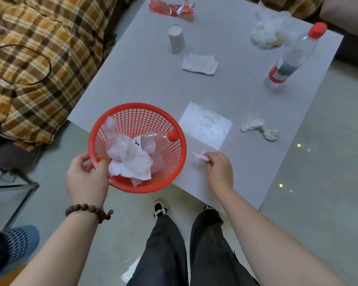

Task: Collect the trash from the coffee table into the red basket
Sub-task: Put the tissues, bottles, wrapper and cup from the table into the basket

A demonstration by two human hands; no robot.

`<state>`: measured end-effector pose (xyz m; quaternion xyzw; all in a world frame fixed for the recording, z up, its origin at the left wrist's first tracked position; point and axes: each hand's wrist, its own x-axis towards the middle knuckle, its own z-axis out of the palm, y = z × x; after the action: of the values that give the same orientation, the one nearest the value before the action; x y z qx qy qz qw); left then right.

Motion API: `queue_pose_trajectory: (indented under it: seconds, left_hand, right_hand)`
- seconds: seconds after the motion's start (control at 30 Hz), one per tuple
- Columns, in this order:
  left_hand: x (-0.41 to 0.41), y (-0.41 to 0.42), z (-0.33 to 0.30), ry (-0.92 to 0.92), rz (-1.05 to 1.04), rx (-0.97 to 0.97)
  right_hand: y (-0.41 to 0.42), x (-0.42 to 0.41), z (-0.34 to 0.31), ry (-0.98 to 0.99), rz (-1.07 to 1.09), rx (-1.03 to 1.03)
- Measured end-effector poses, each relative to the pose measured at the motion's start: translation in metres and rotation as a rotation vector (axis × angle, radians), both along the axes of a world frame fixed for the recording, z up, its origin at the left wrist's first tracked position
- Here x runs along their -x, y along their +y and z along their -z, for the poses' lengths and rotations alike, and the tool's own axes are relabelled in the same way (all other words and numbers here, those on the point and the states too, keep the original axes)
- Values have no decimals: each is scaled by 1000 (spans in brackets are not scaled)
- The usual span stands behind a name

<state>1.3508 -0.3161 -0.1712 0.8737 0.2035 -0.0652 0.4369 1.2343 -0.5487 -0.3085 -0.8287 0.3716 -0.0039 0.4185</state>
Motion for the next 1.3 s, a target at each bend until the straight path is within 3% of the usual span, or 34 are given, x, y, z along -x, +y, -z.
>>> queue_pose_trajectory:
  seconds: [0.13,0.23,0.33,0.53,0.6,0.7,0.8,0.9,0.97,1.13,1.3]
  left_hand:
    - [3,-13,-11,-13,55,18]
    - [6,-24,-17,-4,93,44]
    - [10,-34,-23,8,113,84]
    - [16,-50,-28,29,107,141]
    - [12,-51,-29,40,95,141]
    - [2,-47,-29,57,57,139]
    - [-9,-43,-28,27,13,120]
    - [-16,-44,-23,5,-7,95]
    - [-19,-44,-16,-8,-22,97]
    - [-22,-38,2,-49,-33,106]
    - [-24,-36,12,-58,-13,110]
  right_hand:
    - [-8,-28,-73,-304,213,44]
    - [6,-53,-114,-429,41,30]
    - [24,-74,-131,-446,-193,45]
    - [26,-88,-131,-220,-342,-33]
    - [23,-85,-134,-271,-318,-30]
    - [3,-72,-127,-406,-95,17]
    - [-27,-46,-90,-240,121,56]
    - [-38,-17,-35,141,115,-7]
    - [-36,-7,-3,289,63,-32]
    - [-25,0,45,383,37,17]
    - [-26,4,59,297,21,129]
